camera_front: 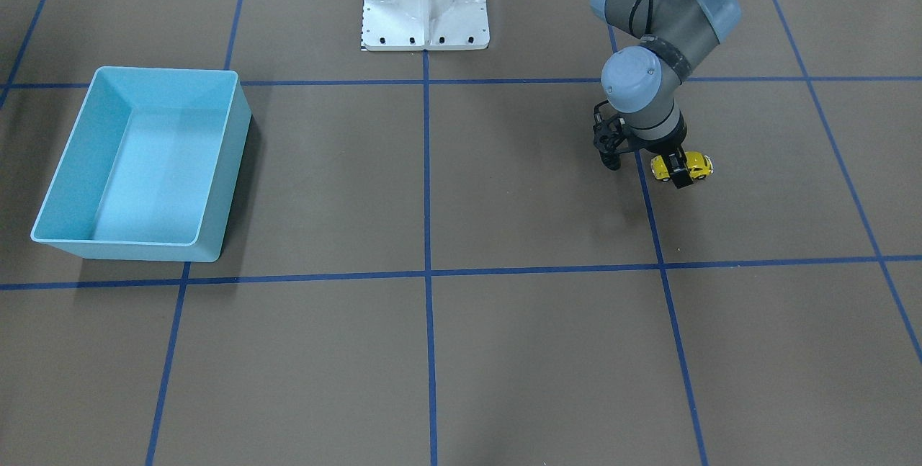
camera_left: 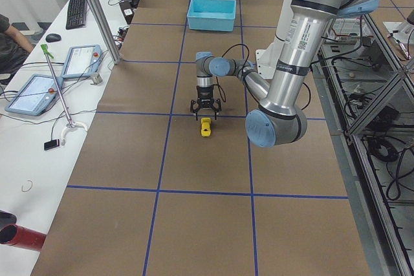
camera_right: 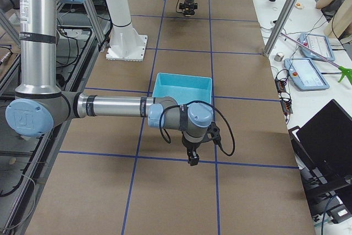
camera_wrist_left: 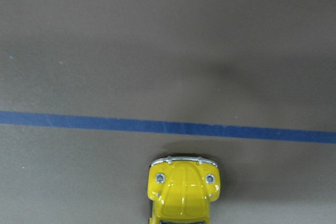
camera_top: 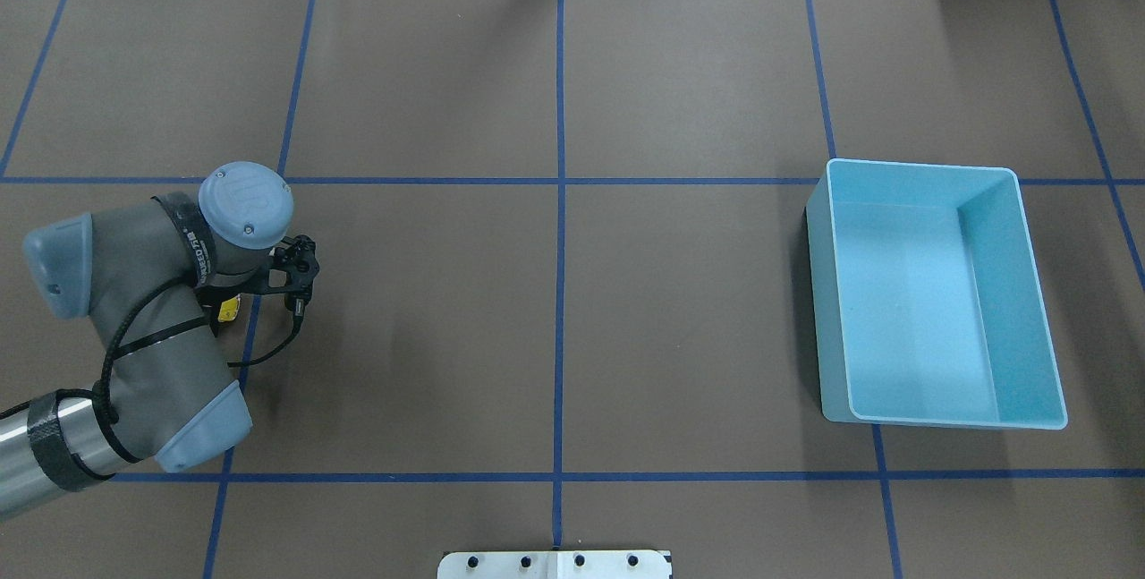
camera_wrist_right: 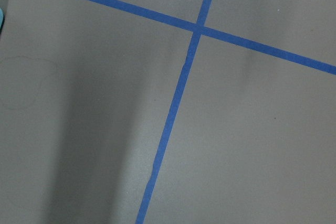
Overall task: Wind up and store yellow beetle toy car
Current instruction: 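Press the car onto the table and drag it toward the robot with the left gripper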
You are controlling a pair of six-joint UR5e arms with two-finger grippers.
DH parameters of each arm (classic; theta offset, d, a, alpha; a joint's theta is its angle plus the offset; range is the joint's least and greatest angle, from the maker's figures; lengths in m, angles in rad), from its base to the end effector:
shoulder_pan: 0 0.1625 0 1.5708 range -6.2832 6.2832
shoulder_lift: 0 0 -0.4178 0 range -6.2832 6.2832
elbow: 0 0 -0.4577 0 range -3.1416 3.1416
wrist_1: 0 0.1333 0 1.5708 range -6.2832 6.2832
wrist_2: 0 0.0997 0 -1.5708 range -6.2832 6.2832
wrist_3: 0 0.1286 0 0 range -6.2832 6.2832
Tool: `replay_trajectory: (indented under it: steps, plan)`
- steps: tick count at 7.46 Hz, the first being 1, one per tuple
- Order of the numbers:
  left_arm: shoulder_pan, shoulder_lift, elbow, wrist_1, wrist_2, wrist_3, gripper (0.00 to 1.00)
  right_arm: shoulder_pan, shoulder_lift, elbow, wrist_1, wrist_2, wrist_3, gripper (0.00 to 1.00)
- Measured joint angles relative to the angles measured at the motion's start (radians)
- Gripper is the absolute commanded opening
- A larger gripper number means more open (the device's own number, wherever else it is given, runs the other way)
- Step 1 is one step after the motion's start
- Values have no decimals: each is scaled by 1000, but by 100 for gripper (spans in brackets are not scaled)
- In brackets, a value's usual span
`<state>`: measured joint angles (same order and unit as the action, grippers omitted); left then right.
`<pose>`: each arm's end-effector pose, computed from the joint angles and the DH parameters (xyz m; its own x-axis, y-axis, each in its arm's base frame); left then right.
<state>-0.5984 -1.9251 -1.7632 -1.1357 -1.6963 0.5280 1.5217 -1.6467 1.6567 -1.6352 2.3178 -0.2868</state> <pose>0.4704 -0.4626 0.4321 0.0592 0.9969 -0.0513 -0.9850 0.0666 0.1589 0.0203 -0.5220 0.6742 0.6908 -0.2813 0.6661 0.2548 0.9568 0.1398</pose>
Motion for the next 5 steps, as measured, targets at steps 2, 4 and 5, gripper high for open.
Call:
replay_trajectory:
  steps: [2,4,5]
  plan:
    - [6,1,12,-3,20,-5,99,0,-1,0,0,0,0,100]
    - [22,1,14,-8,23,-29,97,0,0,0,0,1,0,100]
    - [26,1,14,-15,23,-35,95,0,0,0,0,0,0,100]
